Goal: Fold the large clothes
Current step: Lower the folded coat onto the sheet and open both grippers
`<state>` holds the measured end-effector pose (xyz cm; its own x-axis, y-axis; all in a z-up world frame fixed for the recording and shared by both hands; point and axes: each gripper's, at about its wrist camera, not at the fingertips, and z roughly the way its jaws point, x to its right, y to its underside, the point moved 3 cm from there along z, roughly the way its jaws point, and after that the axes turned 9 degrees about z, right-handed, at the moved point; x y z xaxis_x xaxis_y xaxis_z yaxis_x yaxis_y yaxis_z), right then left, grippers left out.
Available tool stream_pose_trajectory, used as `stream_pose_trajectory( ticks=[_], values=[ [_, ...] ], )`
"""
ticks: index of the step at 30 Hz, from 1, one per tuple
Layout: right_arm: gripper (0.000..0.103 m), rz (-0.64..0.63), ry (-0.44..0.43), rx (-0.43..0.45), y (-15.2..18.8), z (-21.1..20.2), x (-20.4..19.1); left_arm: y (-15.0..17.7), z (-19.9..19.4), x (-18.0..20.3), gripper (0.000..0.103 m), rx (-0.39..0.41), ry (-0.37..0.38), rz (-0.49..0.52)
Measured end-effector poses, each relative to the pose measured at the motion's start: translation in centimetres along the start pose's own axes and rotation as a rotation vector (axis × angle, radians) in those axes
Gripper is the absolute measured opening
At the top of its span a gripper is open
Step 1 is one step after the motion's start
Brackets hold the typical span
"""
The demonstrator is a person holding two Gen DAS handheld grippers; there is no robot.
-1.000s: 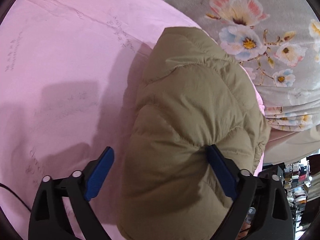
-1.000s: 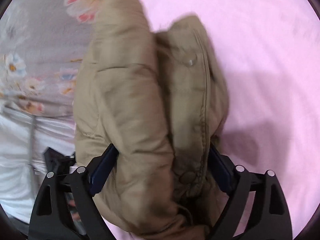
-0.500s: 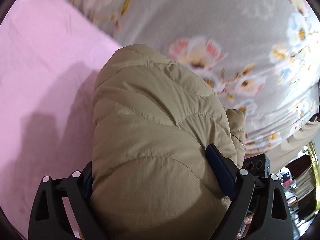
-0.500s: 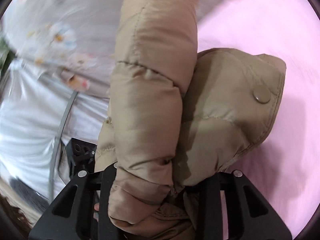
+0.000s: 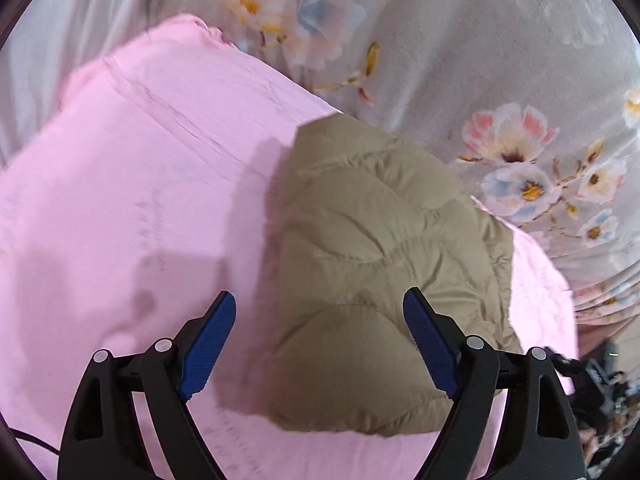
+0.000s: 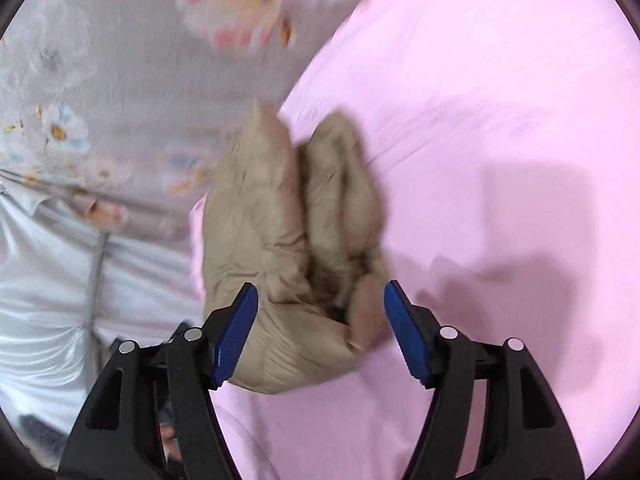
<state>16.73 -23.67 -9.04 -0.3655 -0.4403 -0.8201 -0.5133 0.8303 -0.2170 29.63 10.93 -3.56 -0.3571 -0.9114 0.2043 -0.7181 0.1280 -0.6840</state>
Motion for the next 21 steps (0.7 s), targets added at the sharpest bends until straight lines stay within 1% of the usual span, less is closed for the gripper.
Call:
stream_pose_trajectory(
  ticks=[1, 2, 3, 4, 5, 6, 7, 9, 11, 12, 13, 14, 16, 18, 20, 21],
  values=[
    [0.036, -0.114, 0.069, 0.017, -0.2, -0.6, -2.4, -0.7, -0.7, 0.9, 0.082, 0.010, -0.047, 0.032],
    [0.025, -0.224, 0.135, 0.033, 0.1, -0.8, -4.5, -1.2, -1.3, 1.8, 0.082, 0.018, -0.097, 0.067],
    [0.021, -0.312, 0.175, 0.043, -0.1, -1.1, -5.5, -1.8, -1.9, 3.1, 0.082, 0.034, -0.142, 0.121],
    [0.015, -0.417, 0.217, 0.047, 0.7, -0.2, -8.2, -2.2, -2.3, 4.5, 0.082, 0.046, -0.191, 0.175],
    [0.013, -0.511, 0.252, 0.053, 1.5, 0.8, -10.3, -2.3, -2.3, 5.2, 0.082, 0.048, -0.220, 0.209],
    [0.013, -0.575, 0.278, 0.061, 1.7, 0.5, -9.5, -2.3, -2.0, 6.3, 0.082, 0.050, -0.248, 0.252],
    [0.013, -0.630, 0.313, 0.067, 2.2, 1.8, -9.9, -2.3, -1.4, 7.2, 0.082, 0.041, -0.275, 0.281],
    [0.013, -0.652, 0.359, 0.050, 3.3, 4.8, -10.6, -1.7, 0.5, 8.2, 0.082, -0.010, -0.291, 0.295],
    [0.013, -0.631, 0.398, 0.003, 3.8, 7.6, -9.0, -0.5, 2.8, 8.0, 0.081, -0.072, -0.289, 0.276],
    [0.013, -0.616, 0.414, -0.020, 3.8, 9.4, -8.8, 0.1, 3.9, 7.9, 0.081, -0.101, -0.304, 0.274],
    [0.013, -0.599, 0.423, -0.036, 4.3, 10.6, -8.1, 0.7, 4.9, 7.6, 0.082, -0.115, -0.314, 0.270],
    [0.013, -0.589, 0.428, -0.043, 4.6, 11.3, -7.8, 1.2, 5.5, 7.4, 0.086, -0.109, -0.320, 0.263],
    [0.013, -0.559, 0.430, -0.066, 4.5, 12.0, -7.1, 1.9, 6.2, 6.4, 0.087, -0.116, -0.301, 0.227],
    [0.012, -0.542, 0.438, -0.088, 4.2, 11.8, -7.2, 1.9, 6.4, 5.7, 0.088, -0.134, -0.285, 0.188],
    [0.015, -0.539, 0.450, -0.085, 4.0, 10.7, -8.0, 1.6, 5.9, 5.5, 0.086, -0.150, -0.279, 0.165],
    [0.015, -0.547, 0.450, -0.070, 4.1, 9.7, -8.7, 1.5, 5.3, 5.6, 0.084, -0.155, -0.291, 0.164]
  ],
)
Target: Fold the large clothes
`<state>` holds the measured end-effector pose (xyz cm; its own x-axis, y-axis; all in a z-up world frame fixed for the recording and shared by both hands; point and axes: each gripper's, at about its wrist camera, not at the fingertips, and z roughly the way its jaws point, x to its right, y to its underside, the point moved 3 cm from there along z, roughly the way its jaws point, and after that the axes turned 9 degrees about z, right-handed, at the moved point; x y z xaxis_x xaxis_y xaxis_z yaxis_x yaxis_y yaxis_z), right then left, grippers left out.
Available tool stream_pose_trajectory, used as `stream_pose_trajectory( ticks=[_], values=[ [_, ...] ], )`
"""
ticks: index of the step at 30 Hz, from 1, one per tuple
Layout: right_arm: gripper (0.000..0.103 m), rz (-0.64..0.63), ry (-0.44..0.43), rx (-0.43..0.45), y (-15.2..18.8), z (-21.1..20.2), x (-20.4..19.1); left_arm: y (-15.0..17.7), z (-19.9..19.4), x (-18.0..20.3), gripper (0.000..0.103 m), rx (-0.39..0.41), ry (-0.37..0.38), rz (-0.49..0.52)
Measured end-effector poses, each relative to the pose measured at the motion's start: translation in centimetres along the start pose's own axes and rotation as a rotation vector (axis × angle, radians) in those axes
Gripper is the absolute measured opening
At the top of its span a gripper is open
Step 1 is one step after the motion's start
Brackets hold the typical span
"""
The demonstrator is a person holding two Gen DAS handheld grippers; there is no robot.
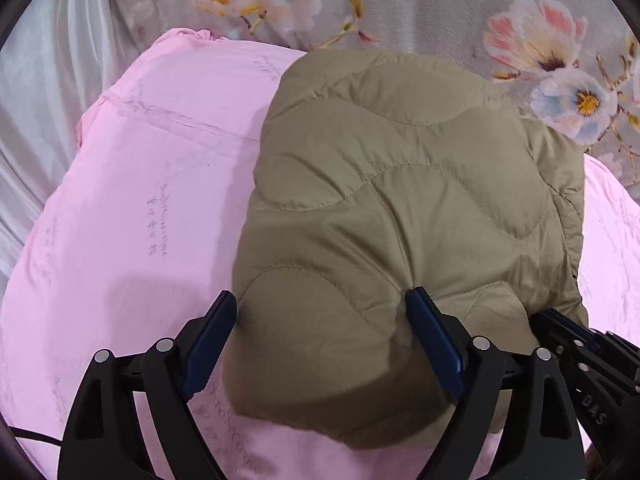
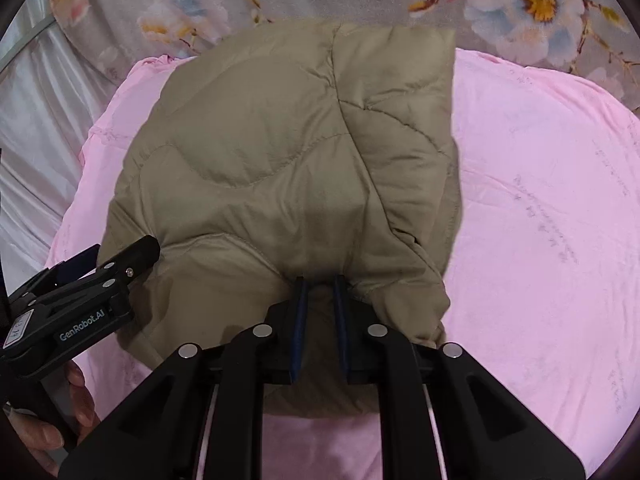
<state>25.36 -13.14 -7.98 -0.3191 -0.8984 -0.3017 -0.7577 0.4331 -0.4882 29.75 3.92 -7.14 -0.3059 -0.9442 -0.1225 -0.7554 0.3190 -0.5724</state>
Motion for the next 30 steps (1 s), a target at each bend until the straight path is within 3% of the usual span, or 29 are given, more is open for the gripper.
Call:
stream_pose_trajectory(
  ticks=[3, 5, 8, 21, 30],
  values=[
    [0.019, -0.009, 0.031, 0.093, 0.1, -5.0, -0.4, 0.0, -2.5, 0.2, 0.083, 0.010, -0.065, 0.016],
    [0.047, 0.005, 0.047, 0.147, 0.6, -8.1, -0.4, 0.3, -4.7, 0.4, 0.083, 0.035, -0.093, 0.022],
    [0.062, 0.011, 0.075, 0.184, 1.7, -10.7, -0.5, 1.0, -7.3, 0.7, 0.083, 0.065, -0.131, 0.023],
    [0.066, -0.021, 0.123, 0.156, 8.2, -14.1, -1.5, 6.5, -13.0, 2.5, 0.083, 0.048, -0.195, 0.025],
    [0.067, -0.046, 0.136, 0.183, 9.5, -15.8, -1.9, 8.2, -14.6, 3.4, 0.082, 0.053, -0.215, 0.031]
  ],
)
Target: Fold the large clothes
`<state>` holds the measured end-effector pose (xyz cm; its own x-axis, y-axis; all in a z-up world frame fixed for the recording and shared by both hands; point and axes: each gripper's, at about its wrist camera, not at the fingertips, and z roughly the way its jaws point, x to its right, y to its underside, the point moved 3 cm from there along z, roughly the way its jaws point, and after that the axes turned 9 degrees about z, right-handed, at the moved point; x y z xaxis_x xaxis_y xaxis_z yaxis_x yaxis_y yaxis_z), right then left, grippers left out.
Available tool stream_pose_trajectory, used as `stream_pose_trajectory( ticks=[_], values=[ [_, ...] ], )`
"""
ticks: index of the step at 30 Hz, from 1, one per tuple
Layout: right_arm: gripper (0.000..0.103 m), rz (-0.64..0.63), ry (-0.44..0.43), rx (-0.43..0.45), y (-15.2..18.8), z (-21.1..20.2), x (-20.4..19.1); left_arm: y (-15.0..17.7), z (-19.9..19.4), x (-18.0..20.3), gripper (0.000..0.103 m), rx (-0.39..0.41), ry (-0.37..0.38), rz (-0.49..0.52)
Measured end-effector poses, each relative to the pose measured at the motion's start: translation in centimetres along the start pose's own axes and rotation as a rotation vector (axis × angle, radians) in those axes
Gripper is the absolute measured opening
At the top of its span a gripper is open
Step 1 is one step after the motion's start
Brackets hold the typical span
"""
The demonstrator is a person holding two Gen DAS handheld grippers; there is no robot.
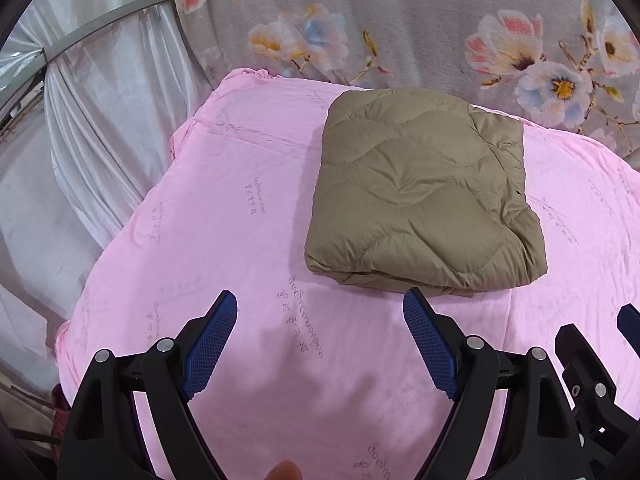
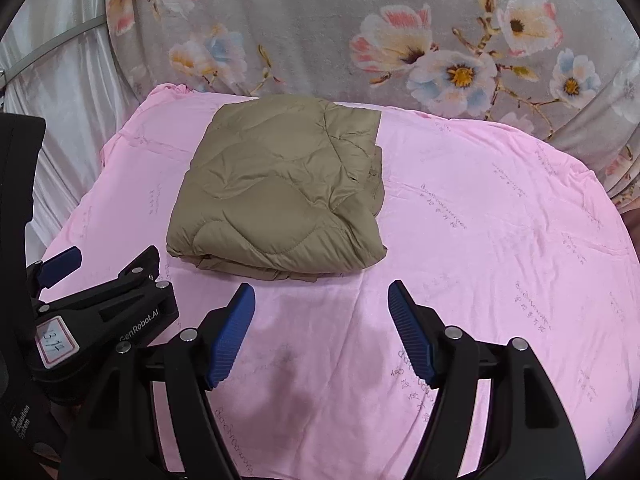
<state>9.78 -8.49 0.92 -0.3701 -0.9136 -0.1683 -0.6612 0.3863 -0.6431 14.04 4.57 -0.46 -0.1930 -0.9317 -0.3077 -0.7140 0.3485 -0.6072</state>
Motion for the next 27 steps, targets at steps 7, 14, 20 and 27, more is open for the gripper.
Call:
stream_pose_trajectory(
  ticks=[7, 14, 20, 27],
  values=[
    [0.067, 0.006, -0.002, 0.003, 0.4, -0.8, 0.0, 0.8, -1.0, 0.0, 0.082, 0.002, -0.009, -0.008],
    [0.067, 0.014, -0.003, -0.002, 1.0, -1.2, 0.0, 1.1, -1.6, 0.0, 0.081, 0.010, -0.024, 0.005],
    [0.067, 0.014, -0.007, -0.005, 1.1, -1.3, 0.0, 1.5, -1.9, 0.1, 0.081, 0.012, -0.033, -0.002],
    [0.067, 0.015, -0.010, -0.008, 1.3, -1.3, -0.4, 1.6, -1.9, -0.1, 0.077, 0.015, -0.037, 0.000]
  ],
)
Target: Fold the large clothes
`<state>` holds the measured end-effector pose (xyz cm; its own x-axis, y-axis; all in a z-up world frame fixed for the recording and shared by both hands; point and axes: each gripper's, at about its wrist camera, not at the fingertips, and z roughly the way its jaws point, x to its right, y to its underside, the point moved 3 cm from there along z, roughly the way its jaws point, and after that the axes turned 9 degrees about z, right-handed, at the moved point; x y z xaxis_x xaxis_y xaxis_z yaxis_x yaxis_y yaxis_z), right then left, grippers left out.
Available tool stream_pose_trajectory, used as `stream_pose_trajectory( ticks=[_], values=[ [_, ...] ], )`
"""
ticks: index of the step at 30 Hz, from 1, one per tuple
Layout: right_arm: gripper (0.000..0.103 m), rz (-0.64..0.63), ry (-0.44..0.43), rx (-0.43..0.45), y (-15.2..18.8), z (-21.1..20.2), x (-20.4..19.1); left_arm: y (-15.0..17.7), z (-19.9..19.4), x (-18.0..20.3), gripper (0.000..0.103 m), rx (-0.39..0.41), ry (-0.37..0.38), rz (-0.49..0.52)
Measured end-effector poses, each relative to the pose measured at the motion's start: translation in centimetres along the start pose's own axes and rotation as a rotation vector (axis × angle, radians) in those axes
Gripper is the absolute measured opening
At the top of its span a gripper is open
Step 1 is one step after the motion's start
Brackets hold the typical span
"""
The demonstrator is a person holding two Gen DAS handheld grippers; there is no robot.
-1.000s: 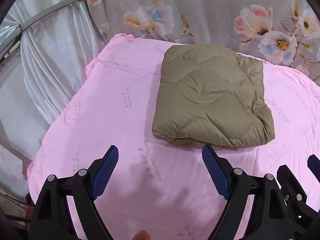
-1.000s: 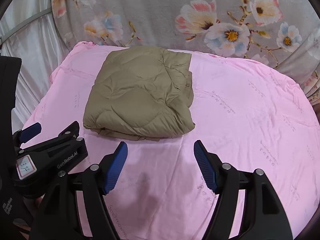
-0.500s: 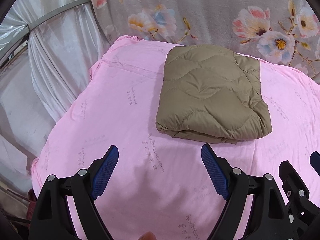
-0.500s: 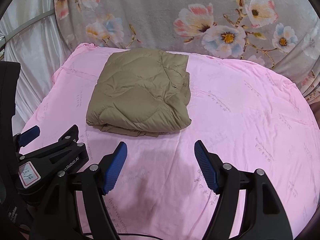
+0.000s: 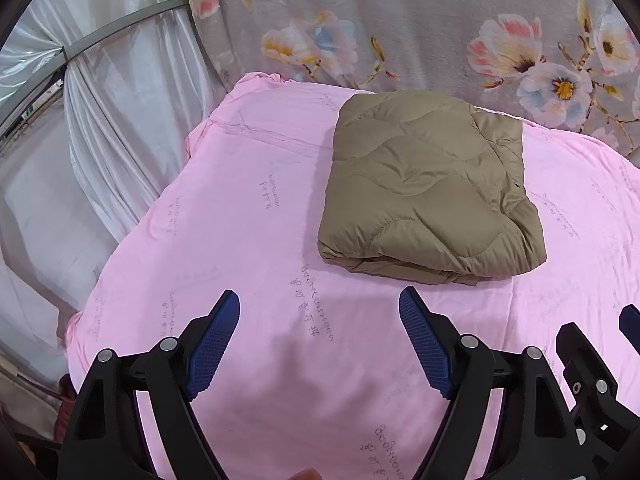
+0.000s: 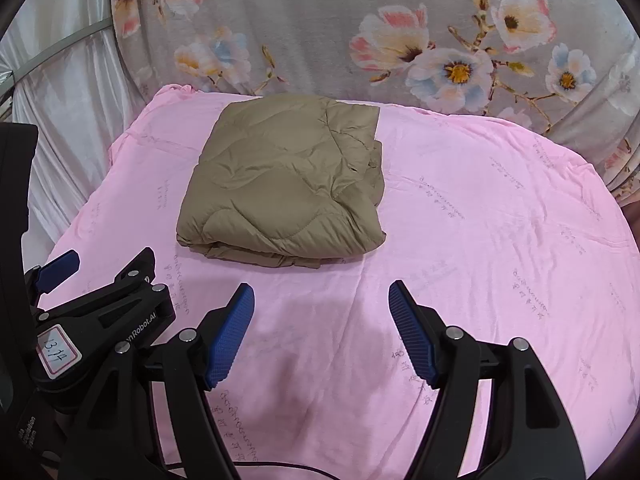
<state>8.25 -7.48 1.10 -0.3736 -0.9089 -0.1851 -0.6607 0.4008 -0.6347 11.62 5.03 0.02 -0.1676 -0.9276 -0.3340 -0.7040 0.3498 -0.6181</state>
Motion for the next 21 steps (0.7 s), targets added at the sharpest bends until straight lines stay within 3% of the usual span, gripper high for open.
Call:
stream_pose_trajectory(
  ticks=[21],
  values=[
    [0.067, 0.009, 0.009, -0.009, -0.05, 0.93, 0.07, -0.38, 0.98, -0.08, 0.077, -0.013, 0.008, 0.002]
  ],
)
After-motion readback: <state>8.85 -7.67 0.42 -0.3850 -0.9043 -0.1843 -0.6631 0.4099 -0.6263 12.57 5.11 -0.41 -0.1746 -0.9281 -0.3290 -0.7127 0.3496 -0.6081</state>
